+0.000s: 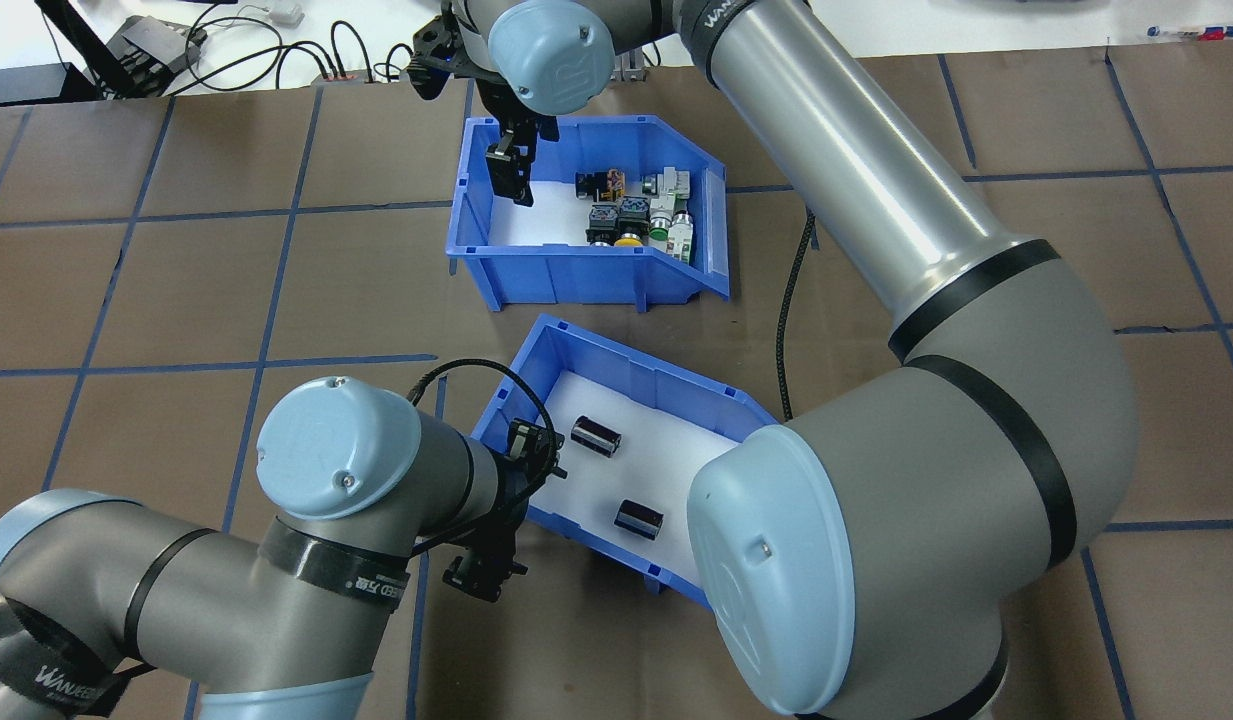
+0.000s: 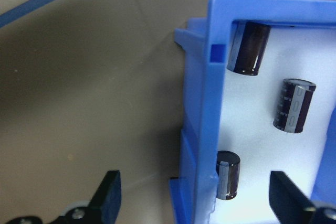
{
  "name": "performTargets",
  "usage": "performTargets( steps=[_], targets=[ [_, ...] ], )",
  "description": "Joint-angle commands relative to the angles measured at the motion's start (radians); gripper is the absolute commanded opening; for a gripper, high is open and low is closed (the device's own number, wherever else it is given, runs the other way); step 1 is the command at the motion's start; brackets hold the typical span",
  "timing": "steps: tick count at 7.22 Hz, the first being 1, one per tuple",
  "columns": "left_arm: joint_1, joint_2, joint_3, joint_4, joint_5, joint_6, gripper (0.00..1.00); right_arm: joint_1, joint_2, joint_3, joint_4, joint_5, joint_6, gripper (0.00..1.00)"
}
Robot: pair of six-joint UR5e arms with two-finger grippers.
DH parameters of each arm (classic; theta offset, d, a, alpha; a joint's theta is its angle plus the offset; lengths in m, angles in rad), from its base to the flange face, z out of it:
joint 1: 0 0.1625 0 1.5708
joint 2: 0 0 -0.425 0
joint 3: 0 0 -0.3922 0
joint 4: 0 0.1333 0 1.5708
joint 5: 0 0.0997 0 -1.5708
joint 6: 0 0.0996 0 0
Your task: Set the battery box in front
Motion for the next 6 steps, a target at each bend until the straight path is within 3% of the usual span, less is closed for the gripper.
performTargets(
  steps=[1, 3, 4, 5, 6],
  targets=[
    [-0.011, -0.031, -0.001, -0.001, -0.002, -0.025, 0.97, 0.018, -0.009, 0.009, 0.068, -0.006, -0.092, 1.00],
    [-0.051, -0.094, -0.001, 0.012, -0.001, -0.034, 0.94, 0.018, -0.046, 0.074, 0.096, -0.027, -0.122, 1.00],
    [-0.060, -0.102, 0.000, 0.012, -0.001, -0.034, 0.91, 0.018, -0.088, 0.151, 0.090, -0.029, -0.125, 0.99],
    [-0.067, -0.111, -0.001, 0.012, -0.001, -0.030, 0.84, 0.018, -0.134, 0.227, 0.044, -0.026, -0.120, 0.99],
    [-0.068, -0.116, -0.003, 0.012, -0.001, -0.025, 0.68, 0.021, -0.141, 0.283, -0.063, -0.026, -0.093, 1.00]
  ],
)
